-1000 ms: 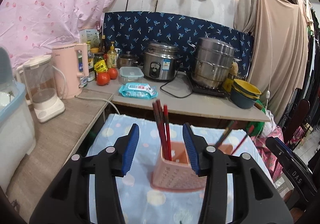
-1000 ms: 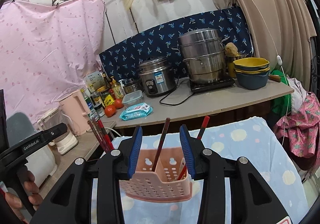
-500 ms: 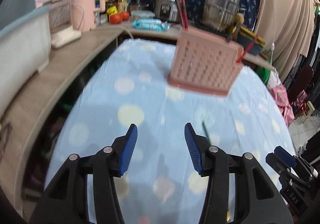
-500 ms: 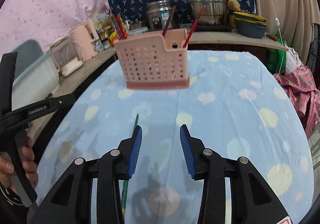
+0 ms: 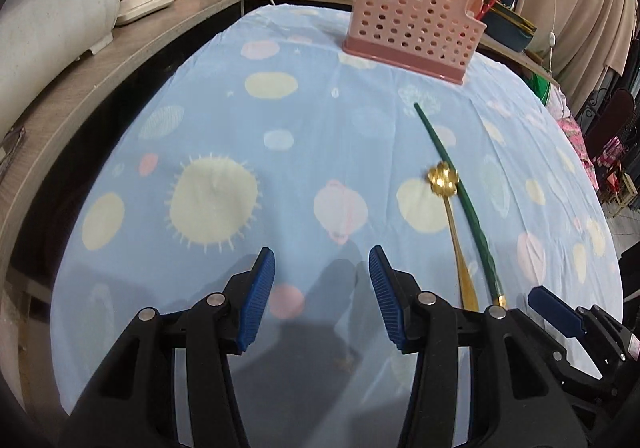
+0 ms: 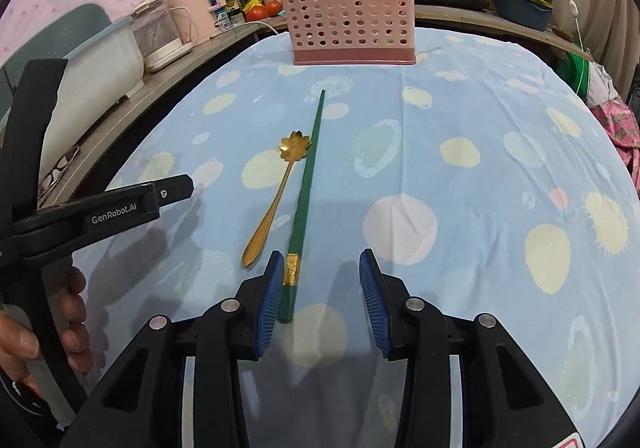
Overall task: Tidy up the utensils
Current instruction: 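Move both grippers back down to the green chopstick and gold spoon, then close the right gripper on the green chopstick while the left gripper grasps the gold spoon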
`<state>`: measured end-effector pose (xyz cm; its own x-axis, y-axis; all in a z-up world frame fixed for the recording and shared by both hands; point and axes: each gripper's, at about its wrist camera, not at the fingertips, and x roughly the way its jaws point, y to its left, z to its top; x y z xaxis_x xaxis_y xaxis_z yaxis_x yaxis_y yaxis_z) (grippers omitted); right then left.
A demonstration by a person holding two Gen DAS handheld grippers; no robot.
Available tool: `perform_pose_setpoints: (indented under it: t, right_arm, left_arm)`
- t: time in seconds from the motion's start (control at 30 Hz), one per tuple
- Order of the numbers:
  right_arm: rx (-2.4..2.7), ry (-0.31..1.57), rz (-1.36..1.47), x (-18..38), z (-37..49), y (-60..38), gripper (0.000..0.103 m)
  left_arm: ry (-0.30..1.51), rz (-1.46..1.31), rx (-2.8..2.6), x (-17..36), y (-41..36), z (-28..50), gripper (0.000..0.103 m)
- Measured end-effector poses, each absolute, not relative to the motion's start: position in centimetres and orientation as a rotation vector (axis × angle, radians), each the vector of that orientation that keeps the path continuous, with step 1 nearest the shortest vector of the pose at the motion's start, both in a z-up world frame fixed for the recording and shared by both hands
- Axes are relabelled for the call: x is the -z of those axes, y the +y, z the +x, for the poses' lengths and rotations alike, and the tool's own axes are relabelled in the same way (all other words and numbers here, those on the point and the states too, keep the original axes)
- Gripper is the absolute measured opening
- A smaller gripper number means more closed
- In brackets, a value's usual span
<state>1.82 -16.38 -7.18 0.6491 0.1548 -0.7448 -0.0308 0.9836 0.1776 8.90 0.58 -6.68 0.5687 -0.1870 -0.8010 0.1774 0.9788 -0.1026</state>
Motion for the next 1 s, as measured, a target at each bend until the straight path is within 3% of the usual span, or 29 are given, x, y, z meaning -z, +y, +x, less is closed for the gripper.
perform_pose_setpoints:
  t: [0.17, 0.3, 0.53, 0.77, 1.0]
  right_arm:
    - [-0.117, 0.861, 0.133, 7.6, 1.7, -15.4, 0.035]
    - [-0.102, 0.857, 0.111, 7.7, 1.6, -15.3, 0.029]
    - [-0.066, 0.853, 0.105, 8.0, 1.6, -16.1, 0.007]
    - [-0.024, 0.848, 0.142, 7.9, 1.5, -17.7, 0.007]
    - [-0.002, 0.848, 0.179, 7.9, 1.2, -19.1, 0.007]
  left_arm:
    - [0.941, -0.004, 0.223, 6.7, 0.3, 8.2, 0.047]
    - [0.939, 0.0, 0.228, 6.7, 0.0, 7.8, 0.052]
    - [0.938, 0.005, 0.265, 6.6, -1.1, 7.3, 0.057]
    - [0.927, 0.02, 0.319, 6.2, -2.9, 6.6, 0.067]
    - [0.959, 0.02, 0.382, 7.0, -4.7, 6.5, 0.068]
